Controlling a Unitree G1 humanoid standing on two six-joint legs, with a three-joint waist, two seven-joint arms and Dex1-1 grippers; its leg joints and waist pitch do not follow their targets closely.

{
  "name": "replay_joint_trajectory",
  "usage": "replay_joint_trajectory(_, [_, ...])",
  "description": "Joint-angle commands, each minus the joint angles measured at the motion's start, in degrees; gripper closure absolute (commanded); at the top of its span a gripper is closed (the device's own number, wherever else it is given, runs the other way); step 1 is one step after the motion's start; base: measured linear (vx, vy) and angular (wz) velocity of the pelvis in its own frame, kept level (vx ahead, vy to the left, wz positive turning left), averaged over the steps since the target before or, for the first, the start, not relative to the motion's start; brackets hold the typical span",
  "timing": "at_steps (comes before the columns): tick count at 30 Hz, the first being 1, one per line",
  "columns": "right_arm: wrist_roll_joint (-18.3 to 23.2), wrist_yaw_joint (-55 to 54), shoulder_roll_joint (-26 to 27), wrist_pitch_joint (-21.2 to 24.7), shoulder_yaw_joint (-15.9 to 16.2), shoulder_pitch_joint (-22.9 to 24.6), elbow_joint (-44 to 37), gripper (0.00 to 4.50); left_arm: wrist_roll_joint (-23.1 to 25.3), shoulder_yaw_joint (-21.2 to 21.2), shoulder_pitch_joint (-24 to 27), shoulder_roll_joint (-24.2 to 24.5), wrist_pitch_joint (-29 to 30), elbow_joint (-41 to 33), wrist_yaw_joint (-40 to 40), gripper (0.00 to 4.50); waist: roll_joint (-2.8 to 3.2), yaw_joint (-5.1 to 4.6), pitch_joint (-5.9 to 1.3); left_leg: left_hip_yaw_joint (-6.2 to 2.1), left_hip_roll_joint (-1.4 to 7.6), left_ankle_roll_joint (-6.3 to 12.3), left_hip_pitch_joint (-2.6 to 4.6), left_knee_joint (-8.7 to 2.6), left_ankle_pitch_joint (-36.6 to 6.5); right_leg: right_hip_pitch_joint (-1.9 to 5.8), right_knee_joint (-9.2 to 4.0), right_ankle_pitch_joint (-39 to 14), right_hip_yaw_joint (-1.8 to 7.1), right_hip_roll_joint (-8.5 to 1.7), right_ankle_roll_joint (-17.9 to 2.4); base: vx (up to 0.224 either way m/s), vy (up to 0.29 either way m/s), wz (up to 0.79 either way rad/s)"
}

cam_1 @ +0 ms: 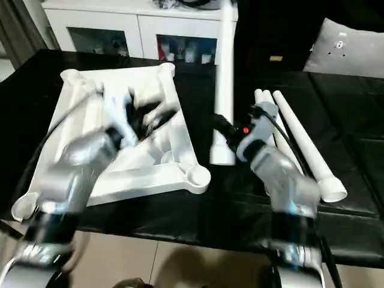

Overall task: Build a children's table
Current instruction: Pick table leg

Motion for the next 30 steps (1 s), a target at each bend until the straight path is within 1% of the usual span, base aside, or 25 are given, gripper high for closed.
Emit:
replay_joint_trajectory(1, [4.87, 3.83, -0.41, 1.19, -1.4, 0.17, -2.86, 2.63, -6.39, 4.24, -3.16, -2.58, 5.42, 0.2, 2.06, 1.55, -0.9, 0.63, -5.02, -2.29, 6.68, 10.23, -0.07, -2.87, 8.59, 4.16, -2.74, 7.33, 4.23, -8.5, -14.36, 0.0, 0.0, 0.0])
replay_joint_trajectory(2, [5.87, 5.29, -0.65, 1.47, -1.14, 0.51, -3.6, 2.63, -8.24, 5.45, -4.18, -3.49, 6.69, 0.65, 2.92, 1.37, -0.89, 1.03, -4.96, -2.37, 6.72, 10.31, -0.3, -2.73, 8.04, 4.07, -2.91, 6.49, 4.06, -8.56, -15.1, 0.0, 0.0, 0.0])
replay_joint_trajectory(3, [7.48, 7.34, -1.01, 2.11, -0.68, 1.05, -4.55, 2.63, -11.44, 7.52, -5.85, -4.86, 9.03, 1.59, 4.35, 1.23, -0.78, 1.44, -4.89, -2.39, 6.88, 10.21, -0.33, -2.63, 7.05, 3.99, -3.02, 4.43, 3.93, -8.58, -15.35, 0.0, 0.0, 0.0])
replay_joint_trajectory(4, [7.48, 7.34, -1.01, 2.11, -0.68, 1.05, -4.55, 2.63, -11.44, 7.52, -5.85, -4.86, 9.03, 1.59, 4.35, 1.19, -0.78, 1.44, -4.89, -2.39, 6.88, 10.21, -0.33, -2.63, 7.05, 3.99, -3.02, 4.43, 3.93, -8.58, -15.35, 0.0, 0.0, 0.0])
replay_joint_trajectory(5, [8.85, 9.19, -1.4, 2.5, -0.04, 1.64, -5.34, 2.63, -14.16, 9.3, -7.35, -5.9, 10.47, 2.65, 5.73, 1.16, -0.74, 1.73, -4.65, -2.55, 7.11, 9.95, -0.37, -2.77, 5.61, 3.89, -3.55, 0.41, 3.75, -8.56, -14.4, 0.0, 0.0, 0.0])
replay_joint_trajectory(6, [8.85, 9.19, -1.4, 2.5, -0.04, 1.64, -5.34, 2.63, -14.16, 9.3, -7.35, -5.9, 10.47, 2.65, 5.73, 1.09, -0.77, 1.84, -4.52, -2.64, 7.17, 9.62, -0.26, -2.86, 4.63, 3.79, -3.94, -2.04, 3.71, -8.56, -13.54, 0.0, 0.0, 0.0])
replay_joint_trajectory(7, [9.08, 10.02, -1.71, 2.38, 0.59, 2.0, -5.66, 2.63, -16.87, 10.83, -8.41, -6.88, 10.98, 3.32, 6.91, 0.98, -0.84, 1.76, -4.48, -2.66, 7.2, 9.4, -0.34, -2.95, 4.34, 3.85, -4.02, -3.16, 3.72, -8.54, -13.04, 0.0, 0.0, 0.0])
replay_joint_trajectory(8, [9.12, 10.22, -1.77, 2.4, 0.77, 2.09, -5.75, 2.63, -17.74, 11.28, -8.71, -7.22, 11.19, 3.45, 7.24, 0.86, -0.8, 1.87, -4.41, -2.56, 7.09, 8.81, -0.21, -2.99, 3.69, 3.76, -4.41, -5.19, 3.73, -8.58, -12.3, 0.0, 0.0, 0.0])
replay_joint_trajectory(9, [9.12, 10.73, -1.98, 2.37, 1.38, 2.4, -6.02, 2.63, -19.6, 12.25, -9.35, -8.04, 12.14, 3.46, 7.65, 0.77, -0.83, 1.91, -4.4, -2.51, 7.03, 8.11, -0.24, -2.99, 3.33, 3.82, -4.53, -6.44, 3.76, -8.6, -11.95, 0.0, 0.0, 0.0])
replay_joint_trajectory(12, [9.28, 10.98, -1.92, 2.19, 1.85, 2.69, -6.28, 2.63, -20.24, 12.17, -9.4, -8.69, 13.73, 2.39, 7.25, 0.53, -0.8, 2.09, -4.43, -2.57, 7.06, 7.57, -0.15, -3.11, 3.36, 3.66, -4.68, -7.61, 3.82, -8.53, -10.81, 0.0, 0.0, 0.0])
replay_joint_trajectory(13, [9.3, 10.92, -2.04, 1.95, 2.24, 2.87, -6.46, 2.63, -20.76, 12.04, -9.32, -8.95, 15.24, 1.69, 7.36, 0.32, -0.8, 2.15, -4.4, -2.57, 7.07, 7.48, -0.12, -3.14, 3.28, 3.6, -4.71, -7.9, 3.85, -8.47, -10.36, 0.0, 0.0, 0.0])
replay_joint_trajectory(14, [9.0, 11.12, -2.17, 1.53, 2.73, 3.02, -6.72, 2.63, -21.01, 11.92, -9.21, -9.05, 15.67, 1.42, 7.56, 0.32, -0.61, 2.39, -4.47, -2.59, 7.04, 7.32, -0.11, -3.08, 3.53, 3.57, -4.71, -7.9, 3.84, -8.56, -10.15, 0.0, 0.0, 0.0])
replay_joint_trajectory(16, [8.19, 11.17, -2.38, 0.68, 3.7, 3.25, -7.15, 2.63, -21.13, 11.38, -8.99, -9.01, 15.94, 1.07, 7.75, 0.2, -0.69, 2.55, -4.48, -2.62, 7.09, 7.32, -0.13, -3.11, 3.7, 3.57, -4.71, -7.63, 3.86, -8.52, -9.84, 0.0, 0.0, 0.0])
replay_joint_trajectory(17, [6.95, 11.22, -2.58, -0.35, 4.89, 3.49, -7.76, 2.63, -20.02, 10.13, -8.67, -8.52, 15.39, 0.72, 7.37, 0.14, -0.54, 2.82, -4.54, -2.72, 7.2, 7.46, -0.12, -3.1, 4.15, 3.47, -4.57, -6.62, 3.86, -8.5, -9.55, 0.0, 0.0, 0.0])
replay_joint_trajectory(18, [4.91, 11.54, -2.89, -2.49, 6.58, 3.93, -8.66, 2.63, -17.05, 7.45, -8.18, -7.32, 13.98, 0.15, 6.72, 0.02, -0.59, 2.98, -4.62, -2.83, 7.34, 7.61, -0.09, -3.16, 4.48, 3.36, -4.46, -5.95, 3.85, -8.38, -8.65, 0.0, 0.0, 0.0])
replay_joint_trajectory(19, [4.19, 11.21, -2.86, -3.04, 7.32, 4.04, -9.08, 2.63, -14.62, 5.3, -7.83, -6.41, 12.88, -0.07, 6.37, 0.0, -0.35, 2.95, -4.63, -2.87, 7.35, 7.64, -0.06, -3.18, 4.63, 3.35, -4.27, -5.44, 3.88, -8.41, -8.52, 0.0, 0.0, 0.0])
replay_joint_trajectory(20, [3.0, 11.01, -3.15, -3.65, 8.43, 4.23, -9.53, 2.63, -12.81, 3.8, -7.56, -5.86, 11.98, -0.18, 6.34, 0.0, -0.42, 2.9, -4.61, -2.94, 7.42, 7.89, -0.01, -3.26, 4.63, 3.26, -4.37, -5.35, 3.86, -8.33, -8.25, 0.0, 0.0, 0.0])
replay_joint_trajectory(21, [0.26, 10.35, -3.23, -5.74, 10.49, 4.54, -9.79, 2.63, -10.61, 2.86, -7.4, -6.2, 9.96, -0.12, 7.39, 0.0, -0.37, 2.93, -4.55, -2.93, 7.32, 7.76, -0.18, -3.21, 4.46, 3.37, -4.56, -5.52, 3.85, -8.42, -7.53, 0.0, 0.0, 0.0])
replay_joint_trajectory(22, [-3.3, 9.71, -3.42, -8.69, 12.9, 4.84, -9.61, 2.63, -8.63, 2.14, -7.2, -6.85, 7.45, -0.13, 8.18, 0.0, -0.25, 2.89, -4.59, -2.85, 7.3, 7.43, -0.14, -3.16, 4.29, 3.45, -4.55, -5.43, 3.89, -8.48, -7.45, 0.0, 0.0, 0.0])
replay_joint_trajectory(23, [-5.7, 9.34, -3.58, -10.77, 14.47, 5.03, -9.41, 2.63, -7.54, 1.87, -7.11, -7.41, 5.83, -0.14, 8.75, 0.0, -0.32, 2.76, -4.57, -2.86, 7.39, 6.72, -0.19, -3.24, 3.75, 3.47, -4.63, -5.73, 3.86, -8.5, -7.56, 0.0, 0.0, 0.0])
replay_joint_trajectory(25, [-9.39, 6.03, -1.42, -16.42, 15.2, 4.55, -6.44, 2.63, -4.37, 1.29, -7.17, -8.93, 1.94, 0.35, 11.97, 0.0, -0.2, 2.55, -4.59, -2.93, 7.47, 5.93, -0.26, -3.33, 2.81, 3.47, -4.68, -5.8, 3.84, -8.59, -8.28, 0.0, 0.0, 0.0])
replay_joint_trajectory(26, [-9.39, 6.03, -1.42, -16.42, 15.2, 4.55, -6.44, 2.63, -4.37, 1.29, -7.17, -8.93, 1.94, 0.35, 11.97, 0.0, -0.23, 2.47, -4.56, -2.91, 7.49, 5.52, -0.19, -3.4, 1.7, 3.56, -4.75, -6.12, 3.88, -8.69, -8.8, 0.0, 0.0, 0.0])
replay_joint_trajectory(27, [-12.24, 4.99, -0.74, -21.05, 16.18, 4.3, -4.06, 2.63, -3.36, 1.76, -7.27, -10.03, -0.25, 0.71, 14.1, 0.17, -0.23, 2.53, -4.58, -2.86, 7.57, 5.21, -0.16, -3.41, 1.14, 3.56, -4.7, -5.97, 3.91, -8.79, -9.19, 0.0, 0.0, 0.0])
replay_joint_trajectory(28, [-13.41, 5.0, -0.77, -22.72, 16.83, 4.29, -3.19, 2.63, -3.08, 1.97, -7.28, -10.4, -1.16, 0.81, 14.66, 0.27, -0.23, 2.53, -4.58, -2.86, 7.57, 5.21, -0.16, -3.41, 1.14, 3.56, -4.7, -5.97, 3.91, -8.79, -9.19, 0.0, 0.0, 0.0])
replay_joint_trajectory(30, [-14.86, 5.04, -0.65, -25.16, 17.8, 4.41, -1.7, 2.63, -3.21, 2.32, -7.18, -11.12, -2.57, 0.84, 15.67, 0.34, -0.26, 2.45, -4.62, -2.88, 7.52, 5.7, -0.21, -3.38, 1.7, 3.75, -4.31, -3.17, 3.96, -8.7, -10.06, 0.0, 0.0, 0.0])
